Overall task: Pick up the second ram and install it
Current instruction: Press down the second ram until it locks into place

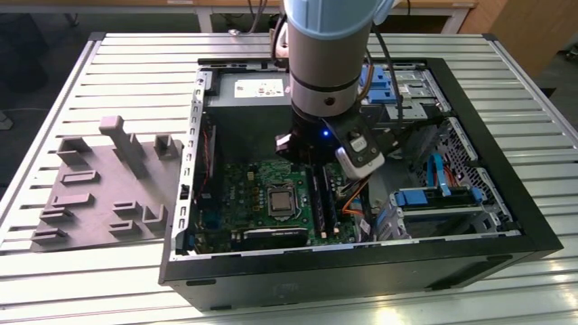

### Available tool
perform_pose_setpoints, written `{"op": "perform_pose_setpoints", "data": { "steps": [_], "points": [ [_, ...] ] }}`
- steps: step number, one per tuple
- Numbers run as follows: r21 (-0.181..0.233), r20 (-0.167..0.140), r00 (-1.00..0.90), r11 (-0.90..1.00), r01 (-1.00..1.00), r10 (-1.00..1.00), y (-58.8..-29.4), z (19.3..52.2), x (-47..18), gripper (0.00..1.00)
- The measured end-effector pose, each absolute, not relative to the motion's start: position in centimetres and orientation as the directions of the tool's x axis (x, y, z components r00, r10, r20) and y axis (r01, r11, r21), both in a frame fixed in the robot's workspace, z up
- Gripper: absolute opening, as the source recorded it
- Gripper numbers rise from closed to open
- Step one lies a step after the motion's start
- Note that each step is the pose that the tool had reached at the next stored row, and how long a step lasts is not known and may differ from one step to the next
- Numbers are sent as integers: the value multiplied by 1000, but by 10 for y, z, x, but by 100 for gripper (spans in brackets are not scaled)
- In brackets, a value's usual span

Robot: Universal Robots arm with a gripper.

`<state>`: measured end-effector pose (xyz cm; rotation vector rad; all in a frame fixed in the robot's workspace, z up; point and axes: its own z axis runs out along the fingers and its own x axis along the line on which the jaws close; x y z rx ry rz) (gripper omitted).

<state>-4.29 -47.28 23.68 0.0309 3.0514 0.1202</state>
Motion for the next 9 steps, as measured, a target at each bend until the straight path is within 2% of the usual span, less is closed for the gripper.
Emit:
{"op": "perform_pose_setpoints", "data": {
  "steps": [9],
  "points": [
    [79,-87,-996,997,17,24,-469,237,-43,11]
  ]
}}
